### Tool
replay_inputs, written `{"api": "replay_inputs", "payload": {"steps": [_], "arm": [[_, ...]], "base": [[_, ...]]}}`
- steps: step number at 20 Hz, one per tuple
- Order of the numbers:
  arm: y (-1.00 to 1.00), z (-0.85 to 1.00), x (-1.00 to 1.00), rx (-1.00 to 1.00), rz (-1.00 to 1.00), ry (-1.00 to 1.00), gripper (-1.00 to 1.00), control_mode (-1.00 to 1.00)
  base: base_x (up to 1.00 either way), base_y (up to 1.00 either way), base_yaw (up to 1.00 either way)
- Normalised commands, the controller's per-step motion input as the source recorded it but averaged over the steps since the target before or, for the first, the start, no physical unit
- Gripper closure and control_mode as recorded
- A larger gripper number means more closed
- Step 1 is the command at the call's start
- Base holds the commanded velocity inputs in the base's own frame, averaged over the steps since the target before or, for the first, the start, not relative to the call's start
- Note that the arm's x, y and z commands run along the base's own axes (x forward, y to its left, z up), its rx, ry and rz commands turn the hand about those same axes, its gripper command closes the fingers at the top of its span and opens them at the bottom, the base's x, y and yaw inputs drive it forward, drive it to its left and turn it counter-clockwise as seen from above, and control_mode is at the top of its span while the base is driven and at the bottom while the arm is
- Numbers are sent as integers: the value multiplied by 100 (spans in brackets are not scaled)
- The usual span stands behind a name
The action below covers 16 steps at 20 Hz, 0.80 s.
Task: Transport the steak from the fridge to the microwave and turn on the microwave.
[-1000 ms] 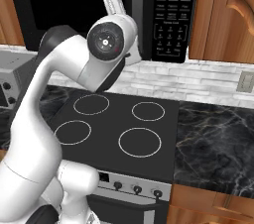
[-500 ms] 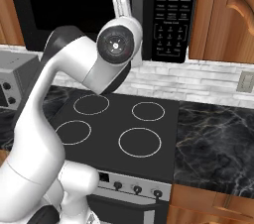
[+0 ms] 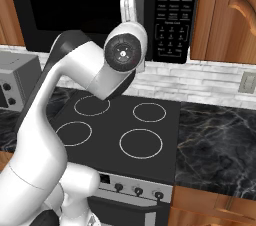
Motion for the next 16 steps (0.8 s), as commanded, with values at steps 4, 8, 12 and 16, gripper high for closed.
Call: {"api": "replay_inputs", "payload": {"steps": [4,8,12,16], "arm": [[-7,-14,0,6,0,0,100,-100],[-1,-13,0,4,0,0,100,-100],[-12,-8,0,5,0,0,100,-100],[-20,-14,1,4,0,0,100,-100]], "base": [[0,0,0],[0,0,0],[0,0,0],[0,0,0]]}}
